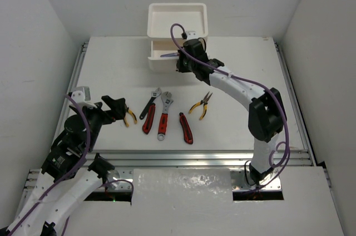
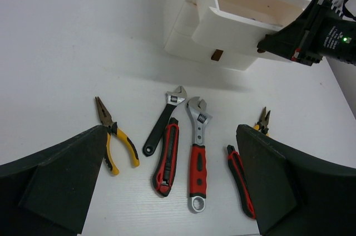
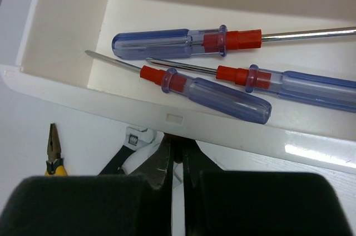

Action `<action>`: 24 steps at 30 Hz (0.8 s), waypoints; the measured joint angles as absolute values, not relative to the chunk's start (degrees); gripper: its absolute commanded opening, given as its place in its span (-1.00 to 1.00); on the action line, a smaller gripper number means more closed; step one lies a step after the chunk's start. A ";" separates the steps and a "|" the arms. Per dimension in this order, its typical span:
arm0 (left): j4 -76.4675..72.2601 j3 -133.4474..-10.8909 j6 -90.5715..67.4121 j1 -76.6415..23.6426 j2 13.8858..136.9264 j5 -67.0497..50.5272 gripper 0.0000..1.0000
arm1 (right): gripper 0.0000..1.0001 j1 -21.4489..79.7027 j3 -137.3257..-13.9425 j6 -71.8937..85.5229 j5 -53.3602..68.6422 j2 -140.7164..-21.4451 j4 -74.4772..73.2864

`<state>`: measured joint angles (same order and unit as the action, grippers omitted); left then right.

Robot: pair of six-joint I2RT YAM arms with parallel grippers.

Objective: Sort the tools into containers

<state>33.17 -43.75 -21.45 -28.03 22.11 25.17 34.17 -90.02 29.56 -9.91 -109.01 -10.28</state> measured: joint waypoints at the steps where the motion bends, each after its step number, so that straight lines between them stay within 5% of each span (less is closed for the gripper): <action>1: 33.17 -43.75 -21.45 -28.03 22.11 25.17 1.00 | -1.00 34.26 -90.13 29.56 -10.07 -109.01 -10.35; 24: 32.75 -43.46 -21.43 -28.03 22.09 24.73 1.00 | -1.00 33.56 -109.78 29.76 -9.93 -121.47 -17.72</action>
<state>32.75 -43.46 -21.43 -28.03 22.09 24.73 33.56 -109.78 29.76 -9.93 -121.47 -17.72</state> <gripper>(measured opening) 0.996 0.028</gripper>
